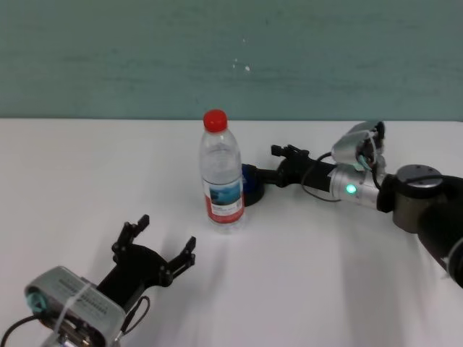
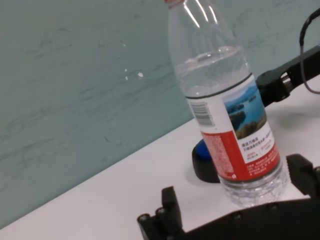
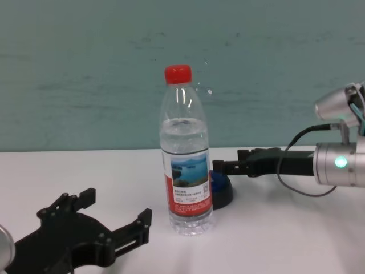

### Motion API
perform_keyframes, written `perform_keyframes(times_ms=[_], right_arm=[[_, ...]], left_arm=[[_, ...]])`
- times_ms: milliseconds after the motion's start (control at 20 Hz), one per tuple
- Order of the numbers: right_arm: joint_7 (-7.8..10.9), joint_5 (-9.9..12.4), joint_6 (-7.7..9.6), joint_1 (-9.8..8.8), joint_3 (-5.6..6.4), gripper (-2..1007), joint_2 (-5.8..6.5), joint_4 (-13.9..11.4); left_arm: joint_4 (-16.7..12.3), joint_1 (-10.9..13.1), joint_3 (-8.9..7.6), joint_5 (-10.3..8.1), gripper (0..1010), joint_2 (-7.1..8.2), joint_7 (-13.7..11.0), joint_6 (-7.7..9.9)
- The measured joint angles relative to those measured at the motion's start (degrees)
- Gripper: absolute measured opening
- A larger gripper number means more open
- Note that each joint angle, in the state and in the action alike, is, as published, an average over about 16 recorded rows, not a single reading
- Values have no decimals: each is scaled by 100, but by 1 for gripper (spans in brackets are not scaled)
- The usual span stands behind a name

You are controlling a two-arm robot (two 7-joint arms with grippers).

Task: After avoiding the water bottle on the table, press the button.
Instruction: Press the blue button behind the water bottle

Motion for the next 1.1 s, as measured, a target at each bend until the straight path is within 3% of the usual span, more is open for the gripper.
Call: perform_keyframes(times_ms=[350,650,850,1100], right_arm=[[168,-55,-449,509,17,1004,-284,1092],[259,-55,-712,791,6,1004,-430,1708],[279,-42,-777,858,-8,1004,-462,1854],[250,-37,-693,775,-17,1004,-420,1675]], left_arm=[[0,0,0,0,1000,0,0,0],[0,0,0,0,1000,0,0,0],[0,0,0,0,1000,0,0,0],[0,0,0,0,1000,0,0,0]])
